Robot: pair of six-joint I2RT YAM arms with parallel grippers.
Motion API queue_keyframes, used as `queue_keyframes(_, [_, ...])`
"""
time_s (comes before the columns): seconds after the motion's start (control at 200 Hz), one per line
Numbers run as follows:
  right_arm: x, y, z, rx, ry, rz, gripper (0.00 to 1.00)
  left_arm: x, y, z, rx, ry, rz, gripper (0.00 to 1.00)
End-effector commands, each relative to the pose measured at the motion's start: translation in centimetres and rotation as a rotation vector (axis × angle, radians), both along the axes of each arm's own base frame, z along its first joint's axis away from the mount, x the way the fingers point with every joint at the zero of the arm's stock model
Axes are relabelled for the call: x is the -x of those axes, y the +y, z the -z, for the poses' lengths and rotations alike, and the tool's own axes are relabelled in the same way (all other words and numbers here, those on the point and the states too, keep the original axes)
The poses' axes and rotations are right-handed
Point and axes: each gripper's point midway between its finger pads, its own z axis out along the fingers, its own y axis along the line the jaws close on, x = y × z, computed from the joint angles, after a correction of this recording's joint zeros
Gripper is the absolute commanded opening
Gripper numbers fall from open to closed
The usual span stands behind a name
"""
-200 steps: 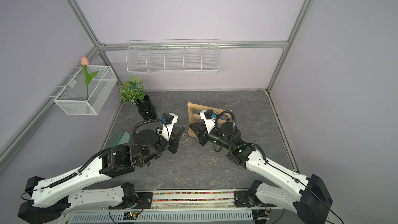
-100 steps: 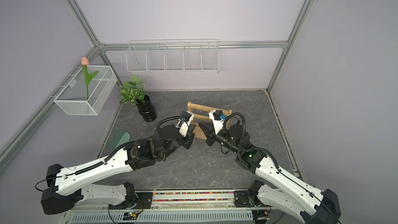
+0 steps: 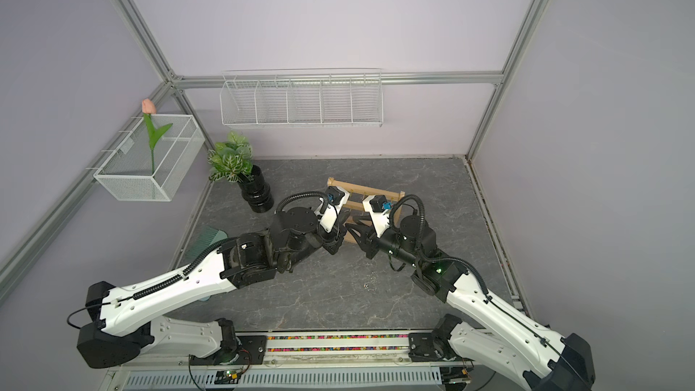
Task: Hang the necklace on the jewelry display stand
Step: Pick up the necklace from the center of the board, then hang the necklace on the stand.
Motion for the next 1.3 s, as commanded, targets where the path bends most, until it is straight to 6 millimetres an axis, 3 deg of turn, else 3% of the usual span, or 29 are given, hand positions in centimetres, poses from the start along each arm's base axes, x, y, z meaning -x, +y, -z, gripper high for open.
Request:
queue_keyframes(0.0, [-0.6,0.4,-0.2,-0.02,-0.034,-0.001,0.37,0.4,-0.5,-0.2,-0.044,-0.004,0.048,0.0])
queue_keyframes(0.25, [-1.6,-0.1,0.4,-0.027,-0.037,0.042,0.36,0.6,-0.7,-0.3,-0.065,-0.001,0.054,0.0])
queue_keyframes(0.405, [-1.8,-0.8,0.7,-0.03,-0.033,0.062,0.27,0.6,-0.7,-0.4,-0.069,-0.004,0.054,0.0])
queue_keyframes(0.57, [-2.3,-1.3,0.4,-0.058,-0.045,0.088,0.07,0.6,-0.7,-0.6,-0.073,-0.002,0.055,0.0])
queue_keyframes(0.74, [-2.2,-1.4,-0.6,-0.08,-0.058,0.086,0.07,-0.4,-0.4,0.3,-0.111,-0.014,-0.005,0.0])
queue_keyframes(1.01, [-2.7,-1.9,-2.1,-0.094,-0.067,0.133,0.07,-3.8,0.6,1.8,-0.11,0.019,-0.112,0.0])
queue_keyframes(1.295, [-4.5,-2.5,-2.4,-0.065,-0.058,0.227,0.07,-5.5,0.1,1.5,-0.099,-0.02,-0.117,0.0])
